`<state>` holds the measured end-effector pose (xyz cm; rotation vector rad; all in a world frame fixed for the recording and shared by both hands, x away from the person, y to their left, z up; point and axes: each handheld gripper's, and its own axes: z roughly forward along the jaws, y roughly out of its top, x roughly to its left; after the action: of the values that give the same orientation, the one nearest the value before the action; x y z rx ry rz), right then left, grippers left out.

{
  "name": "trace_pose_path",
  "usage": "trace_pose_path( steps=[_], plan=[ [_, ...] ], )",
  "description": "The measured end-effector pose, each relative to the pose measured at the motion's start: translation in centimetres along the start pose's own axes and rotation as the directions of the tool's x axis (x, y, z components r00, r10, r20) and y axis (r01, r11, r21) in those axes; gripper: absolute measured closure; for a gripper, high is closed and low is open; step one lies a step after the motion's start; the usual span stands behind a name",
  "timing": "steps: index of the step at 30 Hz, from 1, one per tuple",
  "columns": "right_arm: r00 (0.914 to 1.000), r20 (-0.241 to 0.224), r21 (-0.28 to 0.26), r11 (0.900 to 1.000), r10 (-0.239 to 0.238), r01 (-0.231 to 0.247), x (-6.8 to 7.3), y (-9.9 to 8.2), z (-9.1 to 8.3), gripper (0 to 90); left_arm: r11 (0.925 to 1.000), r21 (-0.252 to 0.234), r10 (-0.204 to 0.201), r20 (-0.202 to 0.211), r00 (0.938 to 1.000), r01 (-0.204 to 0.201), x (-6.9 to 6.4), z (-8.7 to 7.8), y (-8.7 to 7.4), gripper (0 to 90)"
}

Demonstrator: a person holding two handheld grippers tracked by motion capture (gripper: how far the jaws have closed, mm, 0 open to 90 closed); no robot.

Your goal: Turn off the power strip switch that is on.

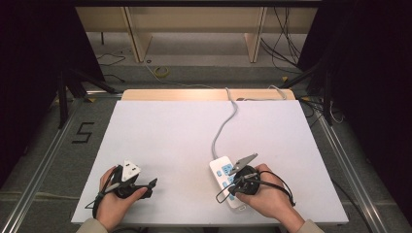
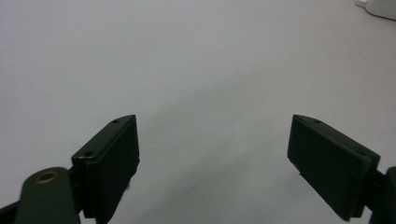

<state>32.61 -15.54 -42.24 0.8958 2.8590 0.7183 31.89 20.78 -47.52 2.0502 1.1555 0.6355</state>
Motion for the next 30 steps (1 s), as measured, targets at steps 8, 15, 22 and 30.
trace_pose_path(
  steps=[8, 15, 22, 30],
  plan=[
    [1.0, -0.004, 0.016, 0.9999, -0.005, 0.005, 0.13, 0.11, 0.25, 90.0, 1.0, 0.001, 0.003, 0.001, 1.0, -0.003, 0.0, 0.0, 0.01, 16.3],
    [0.9999, -0.006, 0.028, 0.9996, -0.01, 0.01, 0.3, 0.25, 0.49, 90.0, 1.0, -0.002, 0.002, 0.0, 1.0, -0.002, 0.0, 0.01, 0.02, 16.3],
    [0.9999, -0.007, 0.04, 0.9992, -0.009, 0.009, 0.36, 0.31, 0.67, 90.0, 1.0, -0.003, 0.004, -0.002, 1.0, -0.004, 0.01, 0.0, 0.04, 16.1],
    [0.9999, -0.006, 0.057, 0.9982, -0.015, 0.015, 0.39, 0.36, 0.96, 90.0, 1.0, 0.0, 0.006, 0.0, 1.0, -0.006, 0.0, 0.0, 0.03, 16.0]
  ],
)
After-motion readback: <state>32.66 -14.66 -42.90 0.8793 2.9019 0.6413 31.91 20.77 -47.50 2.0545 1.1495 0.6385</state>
